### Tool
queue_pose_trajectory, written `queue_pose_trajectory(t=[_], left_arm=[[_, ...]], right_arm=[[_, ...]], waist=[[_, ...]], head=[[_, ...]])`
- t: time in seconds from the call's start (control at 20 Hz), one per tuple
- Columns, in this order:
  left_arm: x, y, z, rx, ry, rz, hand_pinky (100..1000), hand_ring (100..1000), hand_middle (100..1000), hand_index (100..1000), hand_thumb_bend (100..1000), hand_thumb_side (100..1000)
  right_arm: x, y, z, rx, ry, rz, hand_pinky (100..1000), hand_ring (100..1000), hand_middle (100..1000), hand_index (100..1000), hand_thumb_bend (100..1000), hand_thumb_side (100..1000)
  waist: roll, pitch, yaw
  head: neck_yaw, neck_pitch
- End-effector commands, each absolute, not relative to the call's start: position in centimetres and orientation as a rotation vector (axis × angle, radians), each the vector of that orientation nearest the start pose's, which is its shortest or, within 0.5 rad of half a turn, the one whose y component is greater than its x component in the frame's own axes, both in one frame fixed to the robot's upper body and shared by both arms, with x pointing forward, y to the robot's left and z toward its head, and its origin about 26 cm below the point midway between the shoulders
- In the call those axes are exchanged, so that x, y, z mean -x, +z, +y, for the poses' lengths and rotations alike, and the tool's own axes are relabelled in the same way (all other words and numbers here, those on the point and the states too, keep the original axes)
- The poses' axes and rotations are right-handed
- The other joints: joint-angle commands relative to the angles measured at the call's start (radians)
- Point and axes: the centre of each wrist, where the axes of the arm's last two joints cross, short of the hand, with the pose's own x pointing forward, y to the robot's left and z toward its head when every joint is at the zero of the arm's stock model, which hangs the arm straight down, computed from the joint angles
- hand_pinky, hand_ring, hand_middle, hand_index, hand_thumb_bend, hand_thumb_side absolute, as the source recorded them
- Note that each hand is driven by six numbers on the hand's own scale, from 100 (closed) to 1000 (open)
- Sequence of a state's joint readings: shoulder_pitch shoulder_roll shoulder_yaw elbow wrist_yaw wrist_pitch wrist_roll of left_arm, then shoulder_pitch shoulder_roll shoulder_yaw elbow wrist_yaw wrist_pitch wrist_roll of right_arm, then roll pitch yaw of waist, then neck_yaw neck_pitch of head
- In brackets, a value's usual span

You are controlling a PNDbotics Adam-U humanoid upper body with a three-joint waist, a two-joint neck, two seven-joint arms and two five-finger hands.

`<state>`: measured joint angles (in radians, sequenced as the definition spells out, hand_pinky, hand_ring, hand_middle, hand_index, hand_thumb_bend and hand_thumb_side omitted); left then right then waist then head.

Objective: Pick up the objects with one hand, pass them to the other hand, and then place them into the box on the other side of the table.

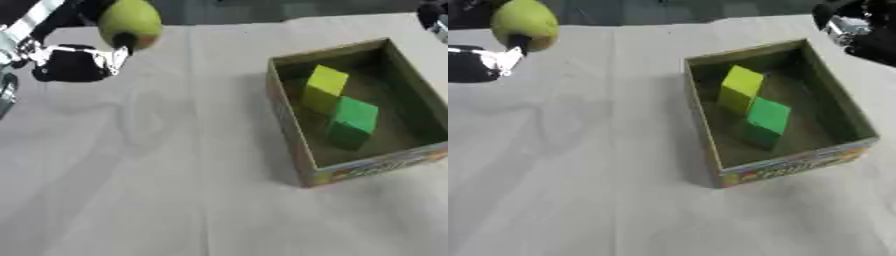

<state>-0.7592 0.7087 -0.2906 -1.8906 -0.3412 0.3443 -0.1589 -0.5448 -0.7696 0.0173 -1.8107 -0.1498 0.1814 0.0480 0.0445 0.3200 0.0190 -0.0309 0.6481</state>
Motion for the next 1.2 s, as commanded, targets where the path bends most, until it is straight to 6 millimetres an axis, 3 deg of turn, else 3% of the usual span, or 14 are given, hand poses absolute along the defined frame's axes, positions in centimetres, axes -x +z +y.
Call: queue_pose_trajectory(t=[0.05,0.4,1.2], left_arm=[[-32.1,32.0,21.7,-0.818,-1.09,-2.067,694,541,464,556,100,158],[-32.0,31.2,20.6,-0.774,-1.06,-2.111,692,534,458,554,100,176],[-31.9,29.7,18.9,-0.753,-1.032,-2.186,688,529,452,552,100,175]], right_arm=[[-32.6,30.4,-32.0,0.447,0.649,-2.112,914,722,743,834,301,405],[-32.6,30.5,-31.9,0.44,0.651,-2.118,914,722,743,834,317,400],[-32.6,30.8,-31.2,0.407,0.688,-2.129,915,723,744,834,357,391]], waist=[[-0.004,-0.015,-0.001],[-0.008,-0.015,0.0],[-0.021,-0.023,0.01]], head=[[-0.028,-0.008],[-0.07,-0.016],[-0.073,-0.009]])
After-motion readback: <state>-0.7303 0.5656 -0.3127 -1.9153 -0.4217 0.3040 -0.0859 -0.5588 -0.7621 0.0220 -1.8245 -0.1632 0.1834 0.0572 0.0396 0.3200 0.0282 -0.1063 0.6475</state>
